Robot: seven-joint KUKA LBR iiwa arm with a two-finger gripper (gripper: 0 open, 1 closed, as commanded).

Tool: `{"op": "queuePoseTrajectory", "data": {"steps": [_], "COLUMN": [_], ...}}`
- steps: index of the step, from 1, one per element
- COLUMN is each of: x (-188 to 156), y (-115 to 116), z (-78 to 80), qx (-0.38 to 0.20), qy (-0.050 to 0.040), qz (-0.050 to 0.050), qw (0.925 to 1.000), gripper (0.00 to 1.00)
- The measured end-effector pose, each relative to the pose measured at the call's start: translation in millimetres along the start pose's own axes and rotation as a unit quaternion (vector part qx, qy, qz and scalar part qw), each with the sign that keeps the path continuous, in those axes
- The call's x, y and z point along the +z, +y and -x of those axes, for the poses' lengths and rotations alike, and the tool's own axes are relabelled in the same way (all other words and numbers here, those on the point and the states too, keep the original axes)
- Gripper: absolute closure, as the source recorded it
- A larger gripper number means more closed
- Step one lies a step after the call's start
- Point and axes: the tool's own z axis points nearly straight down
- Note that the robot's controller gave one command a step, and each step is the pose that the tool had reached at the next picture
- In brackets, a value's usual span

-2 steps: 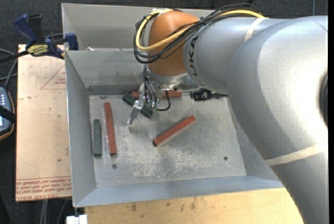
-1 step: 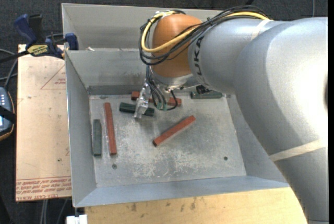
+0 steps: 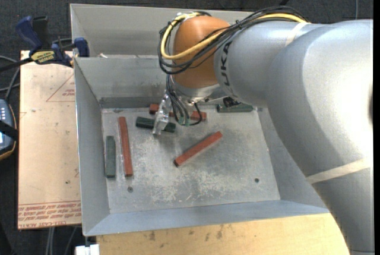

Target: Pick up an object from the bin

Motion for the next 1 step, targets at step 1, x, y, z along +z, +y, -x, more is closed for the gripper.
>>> {"op": "queuePoseTrajectory", "data": {"steps": [1], "x": [-1.2], "y": [-0.2], "z": [-0.6], "qx": [0.0], "qy": [0.0027], "qz": [-0.001], "qw": [1.0], "gripper": [1.0]}}
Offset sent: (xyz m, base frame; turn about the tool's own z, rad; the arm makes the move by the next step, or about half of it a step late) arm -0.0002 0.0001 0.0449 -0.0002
